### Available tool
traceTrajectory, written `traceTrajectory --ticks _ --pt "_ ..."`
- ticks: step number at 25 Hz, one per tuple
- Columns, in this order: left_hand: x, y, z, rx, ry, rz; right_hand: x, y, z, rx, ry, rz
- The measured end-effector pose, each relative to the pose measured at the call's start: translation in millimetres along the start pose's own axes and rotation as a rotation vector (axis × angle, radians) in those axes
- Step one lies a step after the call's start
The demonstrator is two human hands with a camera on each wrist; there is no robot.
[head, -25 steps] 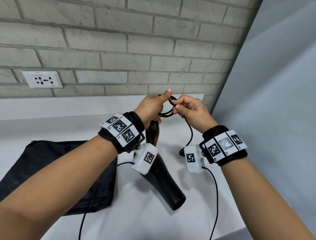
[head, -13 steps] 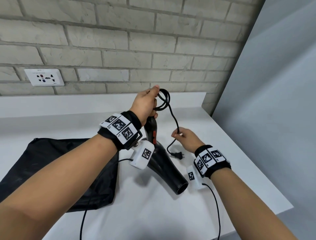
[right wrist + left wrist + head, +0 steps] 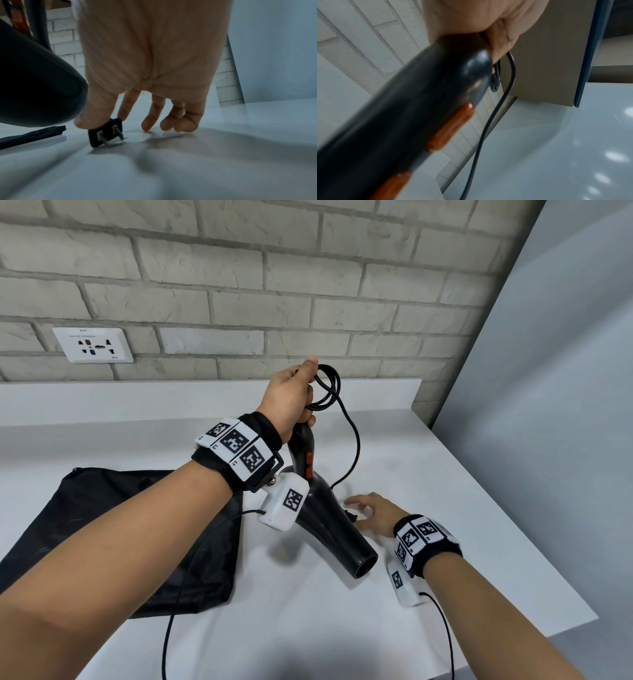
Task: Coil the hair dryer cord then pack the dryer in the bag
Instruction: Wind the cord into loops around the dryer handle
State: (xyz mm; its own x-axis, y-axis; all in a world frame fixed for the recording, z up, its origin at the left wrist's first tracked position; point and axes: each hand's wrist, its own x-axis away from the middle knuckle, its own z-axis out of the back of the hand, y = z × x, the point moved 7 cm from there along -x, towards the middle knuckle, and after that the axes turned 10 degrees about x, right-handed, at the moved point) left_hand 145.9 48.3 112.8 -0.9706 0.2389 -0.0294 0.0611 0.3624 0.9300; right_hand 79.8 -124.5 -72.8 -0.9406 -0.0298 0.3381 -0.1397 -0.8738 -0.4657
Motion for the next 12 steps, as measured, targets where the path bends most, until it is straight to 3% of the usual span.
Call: traceTrajectory --ticks 8,12 --pt "3.8 -2.1 0.1 -0.006 -0.005 0.026 -18.6 -1.3 -16.3 -0.053 -0.059 0.024" --pt "5.5 -2.6 0.6 -0.016 -0.024 0.038 -13.9 0.9 21.6 -0.124 0.182 0.005"
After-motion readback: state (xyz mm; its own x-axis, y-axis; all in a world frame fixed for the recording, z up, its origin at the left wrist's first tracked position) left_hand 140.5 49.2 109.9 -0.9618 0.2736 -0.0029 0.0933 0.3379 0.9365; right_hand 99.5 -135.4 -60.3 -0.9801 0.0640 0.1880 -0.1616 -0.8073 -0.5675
